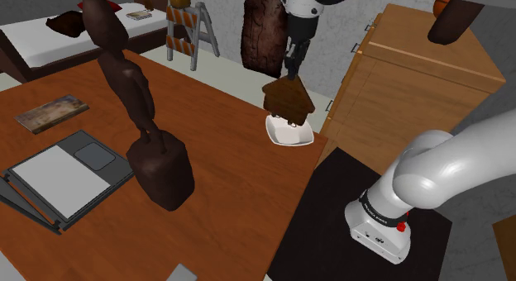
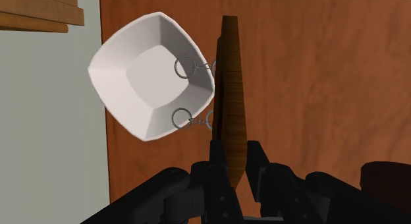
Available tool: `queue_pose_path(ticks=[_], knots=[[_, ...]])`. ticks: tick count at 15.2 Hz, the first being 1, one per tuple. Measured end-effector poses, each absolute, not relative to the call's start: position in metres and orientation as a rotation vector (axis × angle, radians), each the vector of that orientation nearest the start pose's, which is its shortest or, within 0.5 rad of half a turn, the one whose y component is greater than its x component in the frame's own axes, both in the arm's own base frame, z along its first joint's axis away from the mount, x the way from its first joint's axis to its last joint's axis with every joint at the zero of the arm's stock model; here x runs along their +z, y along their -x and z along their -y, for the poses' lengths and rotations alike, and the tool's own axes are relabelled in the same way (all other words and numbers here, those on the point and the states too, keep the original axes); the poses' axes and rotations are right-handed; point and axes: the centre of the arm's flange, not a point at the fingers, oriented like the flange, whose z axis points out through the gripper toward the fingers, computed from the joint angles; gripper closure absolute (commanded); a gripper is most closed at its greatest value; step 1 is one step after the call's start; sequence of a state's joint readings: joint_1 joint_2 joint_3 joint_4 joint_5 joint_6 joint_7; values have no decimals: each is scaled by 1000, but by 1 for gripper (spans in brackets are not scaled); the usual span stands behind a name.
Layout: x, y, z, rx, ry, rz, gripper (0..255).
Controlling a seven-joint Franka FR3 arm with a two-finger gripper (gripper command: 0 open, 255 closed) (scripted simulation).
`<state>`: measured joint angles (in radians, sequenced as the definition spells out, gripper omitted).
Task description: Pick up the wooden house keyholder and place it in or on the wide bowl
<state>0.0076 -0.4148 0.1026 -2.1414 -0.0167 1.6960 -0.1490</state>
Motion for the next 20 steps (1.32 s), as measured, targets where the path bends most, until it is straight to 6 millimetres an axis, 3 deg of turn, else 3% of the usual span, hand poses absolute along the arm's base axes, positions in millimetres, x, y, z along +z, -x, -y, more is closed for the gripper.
queue_pose_path(ticks=[8, 20], knots=[[601, -445, 40, 55, 3173, 403, 255], [541, -445, 48, 56, 3173, 405, 255]])
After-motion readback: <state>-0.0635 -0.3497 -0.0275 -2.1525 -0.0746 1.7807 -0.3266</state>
